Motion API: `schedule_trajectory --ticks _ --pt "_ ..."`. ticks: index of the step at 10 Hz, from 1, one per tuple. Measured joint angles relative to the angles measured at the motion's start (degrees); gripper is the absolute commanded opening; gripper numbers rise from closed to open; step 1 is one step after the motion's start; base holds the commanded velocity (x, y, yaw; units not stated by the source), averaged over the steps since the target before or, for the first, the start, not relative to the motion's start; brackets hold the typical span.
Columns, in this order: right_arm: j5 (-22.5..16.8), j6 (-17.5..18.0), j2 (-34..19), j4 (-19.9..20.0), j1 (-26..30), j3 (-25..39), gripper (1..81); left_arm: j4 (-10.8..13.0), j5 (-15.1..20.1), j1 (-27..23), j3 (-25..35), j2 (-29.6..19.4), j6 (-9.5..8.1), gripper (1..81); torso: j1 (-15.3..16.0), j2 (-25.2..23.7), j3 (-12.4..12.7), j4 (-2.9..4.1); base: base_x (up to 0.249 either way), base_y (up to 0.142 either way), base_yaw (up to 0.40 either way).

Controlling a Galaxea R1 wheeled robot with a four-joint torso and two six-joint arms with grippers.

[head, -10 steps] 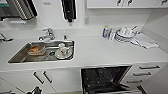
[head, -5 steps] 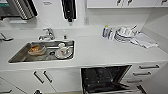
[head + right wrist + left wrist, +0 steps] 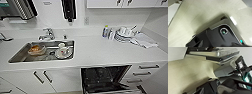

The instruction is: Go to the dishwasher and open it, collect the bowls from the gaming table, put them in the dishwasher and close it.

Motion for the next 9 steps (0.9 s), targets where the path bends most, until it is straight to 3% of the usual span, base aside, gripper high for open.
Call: schedule_trajectory --ticks 3,6,9 --pt "0.33 -1.99 2.68 -6.94 -3.57 -3.43 81.1 0.49 -3.36 8.31 -10.62 6.08 0.12 81.1 0.00 0.00 0.00 0.00 0.000 0.000 0.000" --pt "0.30 -3.21 8.87 -15.87 -5.73 -12.79 81.1 1.21 -9.61 16.48 -24.13 14.25 0.30 81.1 0.00 -0.02 0.00 0.00 0.000 0.000 0.000" --pt "1.76 -3.83 15.14 -26.10 -11.69 -19.08 81.1 1.67 -16.04 24.38 -35.71 23.50 0.37 81.1 0.00 -0.04 0.00 0.00 0.000 0.000 0.000"
